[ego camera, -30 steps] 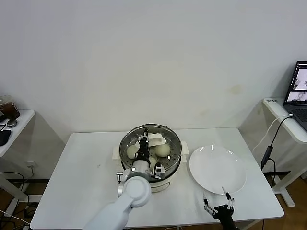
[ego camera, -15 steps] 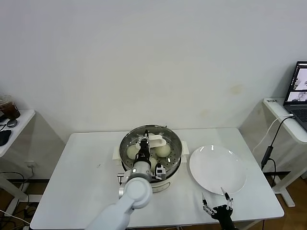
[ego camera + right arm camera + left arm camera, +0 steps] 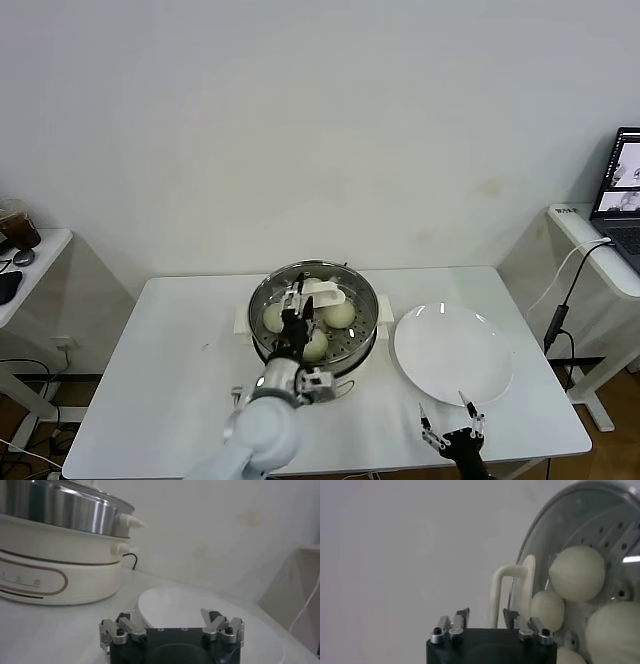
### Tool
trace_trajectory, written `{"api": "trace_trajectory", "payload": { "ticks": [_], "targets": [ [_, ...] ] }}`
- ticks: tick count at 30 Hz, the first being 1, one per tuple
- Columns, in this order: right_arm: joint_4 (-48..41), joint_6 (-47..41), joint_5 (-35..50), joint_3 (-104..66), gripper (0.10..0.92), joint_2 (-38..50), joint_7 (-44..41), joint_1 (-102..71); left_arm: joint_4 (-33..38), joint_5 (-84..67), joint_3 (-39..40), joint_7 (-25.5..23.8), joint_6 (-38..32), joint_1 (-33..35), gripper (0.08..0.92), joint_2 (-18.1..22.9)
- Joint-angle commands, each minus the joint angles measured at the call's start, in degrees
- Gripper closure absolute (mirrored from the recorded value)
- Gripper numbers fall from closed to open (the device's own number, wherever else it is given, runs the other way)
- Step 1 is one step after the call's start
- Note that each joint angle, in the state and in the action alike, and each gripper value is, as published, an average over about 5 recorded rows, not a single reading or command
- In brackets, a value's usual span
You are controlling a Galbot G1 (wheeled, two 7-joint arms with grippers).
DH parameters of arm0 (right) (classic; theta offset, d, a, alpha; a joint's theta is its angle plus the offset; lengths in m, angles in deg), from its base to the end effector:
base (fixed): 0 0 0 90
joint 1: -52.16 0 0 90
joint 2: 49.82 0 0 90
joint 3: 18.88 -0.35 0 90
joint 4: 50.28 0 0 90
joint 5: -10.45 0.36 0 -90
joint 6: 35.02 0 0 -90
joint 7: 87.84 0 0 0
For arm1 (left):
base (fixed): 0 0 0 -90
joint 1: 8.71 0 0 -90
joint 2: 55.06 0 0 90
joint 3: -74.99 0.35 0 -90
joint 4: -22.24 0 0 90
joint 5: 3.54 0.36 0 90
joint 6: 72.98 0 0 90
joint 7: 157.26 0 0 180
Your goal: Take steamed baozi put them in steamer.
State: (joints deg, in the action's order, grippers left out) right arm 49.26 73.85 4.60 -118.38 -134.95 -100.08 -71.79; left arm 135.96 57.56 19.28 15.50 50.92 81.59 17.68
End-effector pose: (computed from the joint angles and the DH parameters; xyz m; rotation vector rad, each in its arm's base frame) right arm 0.1317 -0.0830 -0.4314 0.2284 -2.9880 0.3641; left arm 0.2710 -0.1164 -0.2525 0.2495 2.5227 1.8004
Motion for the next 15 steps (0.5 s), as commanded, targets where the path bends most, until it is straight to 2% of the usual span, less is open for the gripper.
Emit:
{"api": "trace_trajectory", "payload": {
  "ticks": [1,5,9,13,15],
  "targets": [
    [0.2,-0.1,-0.1,0.5,0.203,-0.3,0.0,0.1,16.5,-48.7,-21.0,16.5,-26.4,30.6,0.309,-0.1],
    [0.6,-0.3,0.4,0.8,0.203,-0.3,-0.1,-0.1,19.3,-65.1,-30.6,19.2,-33.7,40.4,0.211,-0.3],
    [1.6,-1.2,2.7,1.3,0.203,0.4,-0.4,-0.9,19.5,-73.1,-35.9,19.5,-40.3,50.4,0.180,0.1],
    [2.5,-3.1,5.2,2.9,0.203,1.8,-0.9,-2.0,14.5,-75.0,-35.9,20.7,-44.7,55.4,0.177,1.0],
    [3.2,-4.1,6.2,3.9,0.203,2.4,-1.0,-2.7,10.2,-76.7,-35.3,19.0,-47.4,55.8,0.177,1.8]
  ]
}}
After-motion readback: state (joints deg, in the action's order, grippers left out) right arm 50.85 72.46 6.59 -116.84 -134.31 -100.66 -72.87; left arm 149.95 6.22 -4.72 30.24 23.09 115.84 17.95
